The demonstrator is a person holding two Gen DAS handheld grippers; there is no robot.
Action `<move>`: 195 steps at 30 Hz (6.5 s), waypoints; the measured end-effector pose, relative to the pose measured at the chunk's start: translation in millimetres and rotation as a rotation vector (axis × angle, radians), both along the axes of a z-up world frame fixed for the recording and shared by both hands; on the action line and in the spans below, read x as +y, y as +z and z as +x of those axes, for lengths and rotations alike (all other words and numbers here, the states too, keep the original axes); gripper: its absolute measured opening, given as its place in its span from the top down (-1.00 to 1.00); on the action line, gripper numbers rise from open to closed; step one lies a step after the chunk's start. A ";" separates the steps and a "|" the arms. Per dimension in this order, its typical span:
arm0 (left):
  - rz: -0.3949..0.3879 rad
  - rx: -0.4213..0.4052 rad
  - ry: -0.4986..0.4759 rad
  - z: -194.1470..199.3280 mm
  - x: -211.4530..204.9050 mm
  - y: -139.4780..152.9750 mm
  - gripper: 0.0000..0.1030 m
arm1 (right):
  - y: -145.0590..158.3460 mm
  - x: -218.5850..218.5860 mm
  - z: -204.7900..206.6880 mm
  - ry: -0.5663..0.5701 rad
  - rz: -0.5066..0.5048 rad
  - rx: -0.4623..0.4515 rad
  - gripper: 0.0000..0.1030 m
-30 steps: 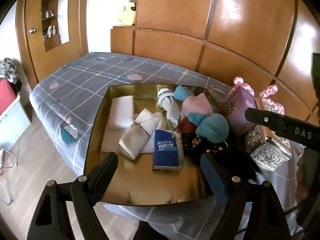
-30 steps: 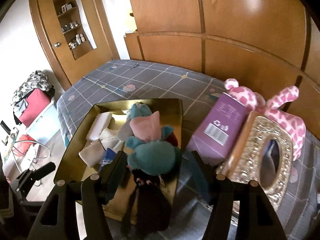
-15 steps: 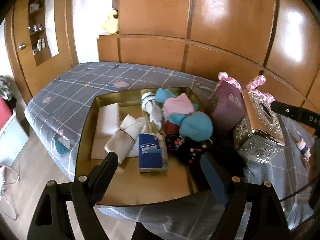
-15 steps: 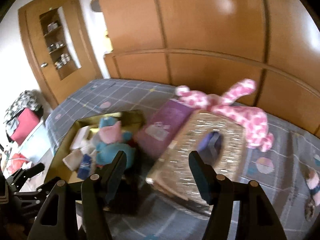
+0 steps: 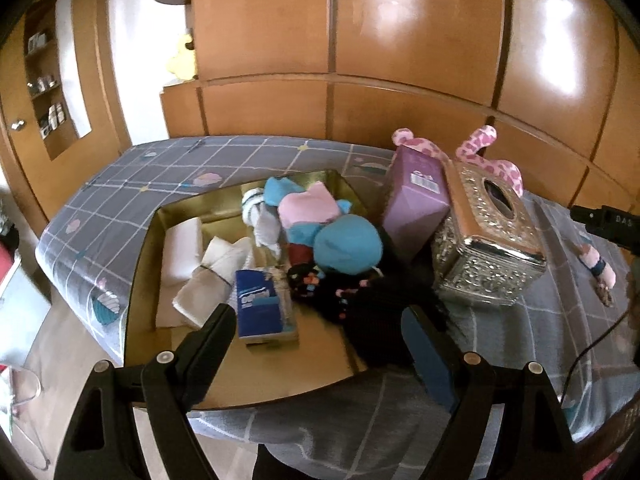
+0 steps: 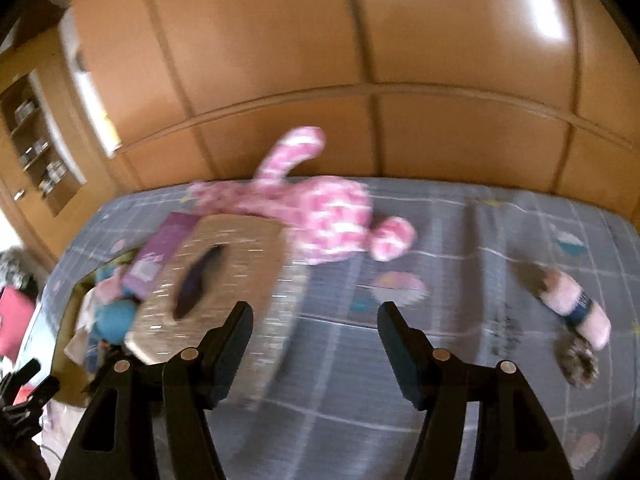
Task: Organize soft objects
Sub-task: 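Move both grippers back toward the pink towel roll and satin scrunchie, then grasp the satin scrunchie with the right gripper while the left grasps the pink towel roll, then lift the pink towel roll with the left gripper and carry it to the tray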
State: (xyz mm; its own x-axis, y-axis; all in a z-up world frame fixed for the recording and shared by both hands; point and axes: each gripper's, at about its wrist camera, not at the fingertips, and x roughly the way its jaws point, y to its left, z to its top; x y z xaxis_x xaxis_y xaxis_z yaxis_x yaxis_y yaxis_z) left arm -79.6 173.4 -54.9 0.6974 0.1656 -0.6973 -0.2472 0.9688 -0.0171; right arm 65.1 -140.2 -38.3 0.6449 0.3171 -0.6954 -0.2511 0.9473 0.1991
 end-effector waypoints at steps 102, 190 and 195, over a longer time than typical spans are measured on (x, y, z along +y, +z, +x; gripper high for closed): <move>-0.412 0.508 -0.695 264.7 -469.2 -64.7 -0.24 | -36.3 -296.7 -36.8 -0.819 0.522 -0.027 0.71; 0.032 0.123 -0.364 309.7 -186.2 58.3 0.22 | -114.0 -177.1 58.5 -0.387 -0.195 0.421 0.70; 0.040 0.116 -0.266 309.7 -128.9 64.7 0.22 | -114.3 -177.0 58.9 -0.379 -0.205 0.418 0.70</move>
